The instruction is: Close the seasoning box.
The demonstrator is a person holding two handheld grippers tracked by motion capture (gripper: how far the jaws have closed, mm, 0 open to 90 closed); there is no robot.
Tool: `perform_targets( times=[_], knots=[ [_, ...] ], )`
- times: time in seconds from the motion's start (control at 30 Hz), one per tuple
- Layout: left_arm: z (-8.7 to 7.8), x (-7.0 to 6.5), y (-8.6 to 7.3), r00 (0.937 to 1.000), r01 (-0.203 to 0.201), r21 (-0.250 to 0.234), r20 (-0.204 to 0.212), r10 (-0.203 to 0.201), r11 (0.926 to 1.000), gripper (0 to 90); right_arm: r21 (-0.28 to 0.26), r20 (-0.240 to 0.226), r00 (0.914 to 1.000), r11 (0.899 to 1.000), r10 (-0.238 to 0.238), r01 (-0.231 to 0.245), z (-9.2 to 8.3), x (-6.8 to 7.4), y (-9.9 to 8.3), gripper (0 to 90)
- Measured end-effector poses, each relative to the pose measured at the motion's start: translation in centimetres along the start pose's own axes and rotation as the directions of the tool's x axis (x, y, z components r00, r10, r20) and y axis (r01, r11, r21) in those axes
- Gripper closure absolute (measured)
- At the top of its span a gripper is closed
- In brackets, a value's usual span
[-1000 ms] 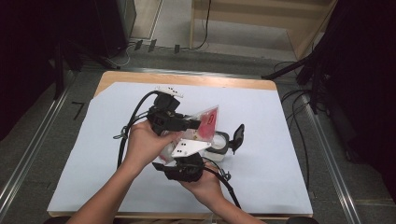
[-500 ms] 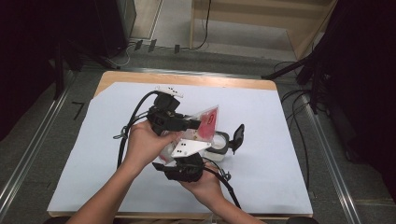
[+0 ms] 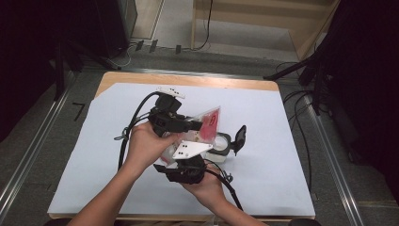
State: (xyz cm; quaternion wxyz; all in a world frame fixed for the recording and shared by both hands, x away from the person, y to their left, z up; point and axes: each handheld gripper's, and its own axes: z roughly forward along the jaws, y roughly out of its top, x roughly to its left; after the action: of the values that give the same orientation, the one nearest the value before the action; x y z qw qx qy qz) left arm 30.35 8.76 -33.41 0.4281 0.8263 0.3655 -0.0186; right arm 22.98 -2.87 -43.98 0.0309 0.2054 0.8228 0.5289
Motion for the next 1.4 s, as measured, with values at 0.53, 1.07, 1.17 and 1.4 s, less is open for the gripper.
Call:
perform_targets(
  times=[0.53, 1.07, 1.17, 1.4],
  knots=[
    [0.01, -0.02, 0.0, 1.0, 0.0, 0.001, 0.005, 0.0, 1.0, 73.7, 0.003, 0.001, 1.0, 1.0, 0.01, -0.01, -0.12, 0.1, 0.02, 64.1],
    [-0.07, -0.14, 0.01, 1.0, 0.003, -0.009, 0.005, -0.003, 1.0, 73.1, -0.011, -0.012, 0.9991, 0.999, 0.042, -0.042, -0.16, 0.04, 0.07, 64.2],
    [-0.01, -0.15, -0.01, 1.0, 0.001, -0.008, 0.005, -0.001, 1.0, 73.0, -0.011, -0.006, 0.9992, 0.999, 0.04, -0.04, -0.13, 0.01, 0.02, 64.2],
    [-0.16, -0.12, 0.02, 1.0, 0.002, -0.008, 0.007, -0.002, 1.0, 71.3, -0.012, -0.002, 0.9991, 0.999, 0.043, -0.043, -0.13, -0.1, 0.03, 64.2]
  ],
)
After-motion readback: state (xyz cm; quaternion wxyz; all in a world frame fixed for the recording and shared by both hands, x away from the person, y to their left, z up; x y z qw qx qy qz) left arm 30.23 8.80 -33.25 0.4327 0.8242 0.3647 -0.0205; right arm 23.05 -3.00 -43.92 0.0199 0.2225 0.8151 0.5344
